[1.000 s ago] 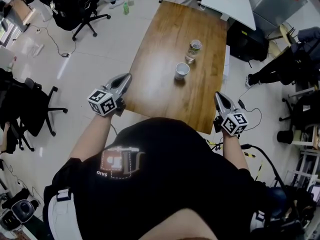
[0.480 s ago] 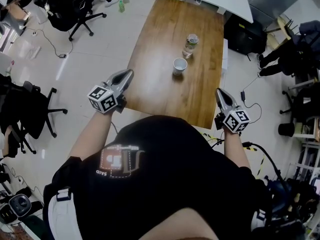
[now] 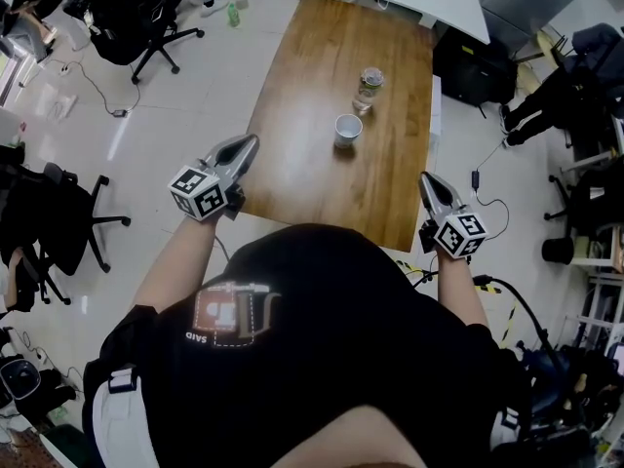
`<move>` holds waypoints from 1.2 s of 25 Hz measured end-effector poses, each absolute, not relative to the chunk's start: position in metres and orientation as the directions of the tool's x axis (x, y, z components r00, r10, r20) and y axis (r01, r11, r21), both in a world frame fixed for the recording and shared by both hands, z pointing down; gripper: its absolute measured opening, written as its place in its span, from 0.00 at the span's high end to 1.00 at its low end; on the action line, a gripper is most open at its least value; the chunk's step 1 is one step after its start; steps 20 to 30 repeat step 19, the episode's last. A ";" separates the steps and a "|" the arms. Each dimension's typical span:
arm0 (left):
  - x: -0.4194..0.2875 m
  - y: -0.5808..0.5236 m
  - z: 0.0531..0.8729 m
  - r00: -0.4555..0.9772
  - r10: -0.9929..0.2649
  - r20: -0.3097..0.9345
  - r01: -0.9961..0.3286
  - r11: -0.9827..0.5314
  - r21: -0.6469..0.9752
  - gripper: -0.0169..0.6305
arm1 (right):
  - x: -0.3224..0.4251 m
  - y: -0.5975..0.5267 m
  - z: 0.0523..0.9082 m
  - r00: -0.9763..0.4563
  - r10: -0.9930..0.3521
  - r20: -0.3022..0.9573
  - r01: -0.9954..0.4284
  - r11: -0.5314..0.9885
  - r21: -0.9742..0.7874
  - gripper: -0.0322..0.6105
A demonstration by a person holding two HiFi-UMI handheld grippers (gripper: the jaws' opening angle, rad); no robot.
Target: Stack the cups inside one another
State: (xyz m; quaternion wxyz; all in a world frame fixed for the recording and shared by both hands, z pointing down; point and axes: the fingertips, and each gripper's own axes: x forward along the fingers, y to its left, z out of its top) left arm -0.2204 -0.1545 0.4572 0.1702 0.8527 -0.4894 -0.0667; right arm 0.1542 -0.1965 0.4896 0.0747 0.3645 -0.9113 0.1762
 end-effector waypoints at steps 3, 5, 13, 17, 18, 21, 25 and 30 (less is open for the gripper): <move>-0.219 -0.156 0.456 0.516 -0.855 0.052 -0.811 -0.468 0.352 0.97 | 0.155 -0.196 0.489 -0.724 -0.637 0.266 -0.690 0.675 -0.261 0.93; -0.218 -0.156 0.454 0.518 -0.854 0.053 -0.811 -0.470 0.349 0.97 | 0.155 -0.196 0.487 -0.724 -0.637 0.264 -0.689 0.677 -0.257 0.93; -0.218 -0.156 0.452 0.522 -0.851 0.053 -0.809 -0.475 0.345 0.97 | 0.157 -0.195 0.486 -0.725 -0.634 0.267 -0.688 0.680 -0.253 0.93; -0.218 -0.156 0.451 0.521 -0.852 0.053 -0.810 -0.474 0.346 0.97 | 0.155 -0.194 0.485 -0.727 -0.632 0.268 -0.686 0.682 -0.254 0.93; -0.219 -0.156 0.450 0.521 -0.852 0.053 -0.810 -0.473 0.346 0.97 | 0.155 -0.194 0.485 -0.728 -0.631 0.268 -0.685 0.682 -0.255 0.93; -0.219 -0.155 0.450 0.520 -0.853 0.053 -0.810 -0.473 0.346 0.97 | 0.154 -0.193 0.485 -0.729 -0.631 0.267 -0.685 0.682 -0.256 0.93; -0.219 -0.155 0.450 0.520 -0.853 0.053 -0.810 -0.473 0.346 0.97 | 0.154 -0.193 0.485 -0.729 -0.631 0.267 -0.685 0.682 -0.256 0.93; -0.219 -0.155 0.450 0.520 -0.853 0.053 -0.810 -0.473 0.346 0.97 | 0.154 -0.193 0.485 -0.729 -0.631 0.267 -0.685 0.682 -0.256 0.93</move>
